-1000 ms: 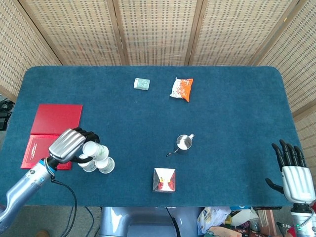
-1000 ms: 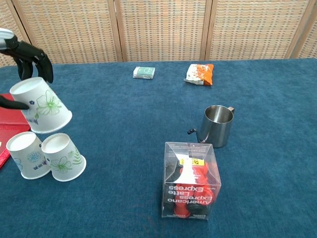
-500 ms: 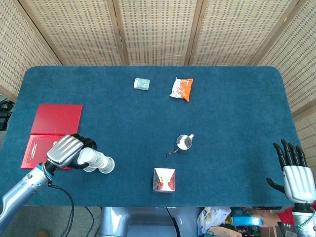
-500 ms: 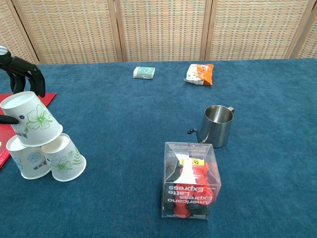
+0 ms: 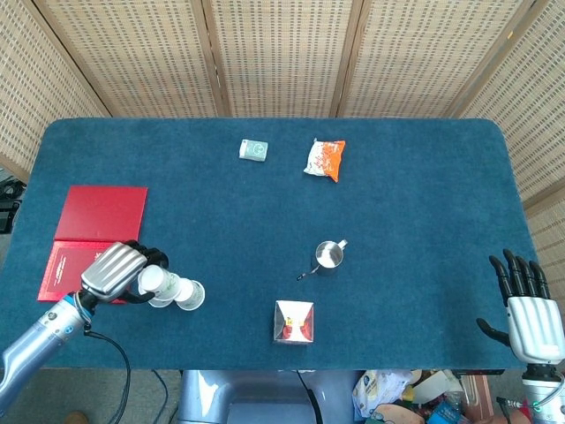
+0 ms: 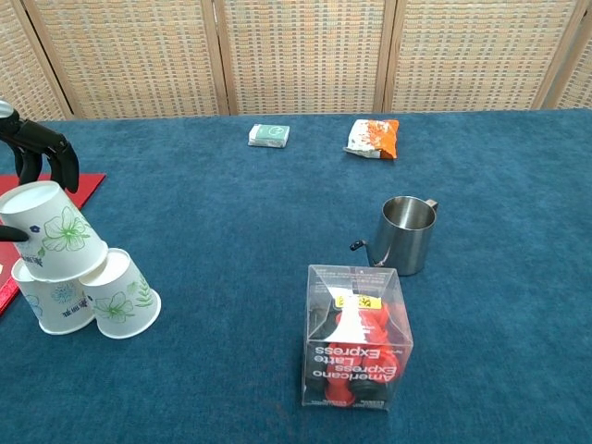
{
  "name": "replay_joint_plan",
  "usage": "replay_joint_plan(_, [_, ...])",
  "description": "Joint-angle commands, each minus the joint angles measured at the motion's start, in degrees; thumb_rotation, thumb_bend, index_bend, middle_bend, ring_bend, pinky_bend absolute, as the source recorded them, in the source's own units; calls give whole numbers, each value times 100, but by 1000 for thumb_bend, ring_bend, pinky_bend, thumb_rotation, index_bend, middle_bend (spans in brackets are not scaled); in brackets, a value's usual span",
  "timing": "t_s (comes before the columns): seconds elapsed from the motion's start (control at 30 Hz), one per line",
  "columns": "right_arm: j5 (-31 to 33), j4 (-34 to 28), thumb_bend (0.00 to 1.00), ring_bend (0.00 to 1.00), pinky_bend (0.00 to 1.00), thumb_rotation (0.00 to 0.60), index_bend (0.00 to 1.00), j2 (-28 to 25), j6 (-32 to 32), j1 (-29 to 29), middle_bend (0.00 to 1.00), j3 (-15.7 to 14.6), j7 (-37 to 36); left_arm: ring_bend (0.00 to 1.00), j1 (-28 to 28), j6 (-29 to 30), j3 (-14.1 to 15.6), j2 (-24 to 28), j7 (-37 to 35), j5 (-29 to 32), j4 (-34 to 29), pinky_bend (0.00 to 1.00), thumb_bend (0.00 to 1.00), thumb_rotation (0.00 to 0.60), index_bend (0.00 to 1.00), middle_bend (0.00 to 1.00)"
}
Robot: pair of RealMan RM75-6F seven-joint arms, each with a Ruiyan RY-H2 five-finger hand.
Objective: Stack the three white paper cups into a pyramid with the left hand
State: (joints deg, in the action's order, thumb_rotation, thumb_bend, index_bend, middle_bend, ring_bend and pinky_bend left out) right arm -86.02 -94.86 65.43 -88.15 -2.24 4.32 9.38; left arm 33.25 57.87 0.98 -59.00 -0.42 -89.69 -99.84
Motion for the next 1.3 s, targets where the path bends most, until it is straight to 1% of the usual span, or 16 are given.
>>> replay_joint_plan(0.03, [4,-6,0,0,0,600,0,-4,1,0,0,2,1,476,15,-19,-4,-42,-12,-6,15,361,234,600,401,445])
replay_joint_plan(0.13, [6,-12,0,0,0,600,0,-7,5,0,0,1,3,445,14,-5,-4,-69,-5,-34,22,361,234,600,401,421])
replay_joint_plan(0.2, [8,-18,0,0,0,600,0,-9,10,0,0,-2,4,386,10,15,-5,-99,-1,-59,35,352,234,600,395,365])
replay_joint_plan(0.27, [10,-23,0,0,0,600,0,-16,11,0,0,-1,2,244,12,14,5,-123,-51,-89,33,295,234,600,306,212])
replay_joint_plan(0.3, [10,-27,0,0,0,600,0,-19,7,3,0,-1,-2,152,23,-7,21,-120,-106,-120,31,245,234,600,219,122])
replay_joint_plan(0.33, [11,-29,0,0,0,600,0,-23,2,5,0,0,-9,62,39,-32,43,-107,-179,-170,21,182,233,600,110,41])
replay_joint_plan(0.37, [12,-29,0,0,0,600,0,-26,2,7,0,0,-17,11,54,-39,62,-84,-261,-229,19,134,233,600,35,2])
replay_joint_plan(0.43, [12,-34,0,0,0,600,0,-32,6,6,0,-1,-23,0,71,-37,110,-31,-421,-353,6,93,233,600,0,0])
replay_joint_plan(0.6, [1,-44,0,0,0,600,0,-36,10,7,0,-10,-14,0,74,28,209,175,-730,-579,-57,48,232,600,0,0])
replay_joint_plan(0.73, [-11,-59,0,0,0,600,0,-40,-1,11,0,-13,-9,0,-42,325,189,367,-870,-623,-132,11,232,600,0,0])
replay_joint_plan(0.87, [-32,-59,0,0,0,600,0,-44,-19,20,0,-22,-17,0,-302,788,116,564,-827,-481,-183,0,230,600,0,0])
replay_joint_plan(0.97, [-42,-65,0,0,0,600,0,-53,-24,23,0,-25,-32,0,-577,1170,43,684,-671,-208,-225,0,229,600,0,0])
replay_joint_plan(1.03, [-49,-72,0,0,0,600,0,-59,-28,26,0,-29,-38,0,-841,1513,-27,729,-456,114,-219,0,229,600,0,0])
replay_joint_plan(1.1, [-70,-87,0,0,0,600,0,-68,-39,30,0,-36,-45,0,-1136,1887,-103,672,-61,505,-242,0,229,600,0,0])
replay_joint_plan(1.2, [-123,-115,0,0,0,600,0,-81,-67,40,0,-54,-57,0,-1548,2396,-239,429,708,1278,-295,0,229,600,0,0])
replay_joint_plan(1.3, [-173,-135,0,0,0,600,0,-92,-95,50,0,-71,-60,0,-1776,2580,-272,248,950,1703,-391,0,229,600,0,0])
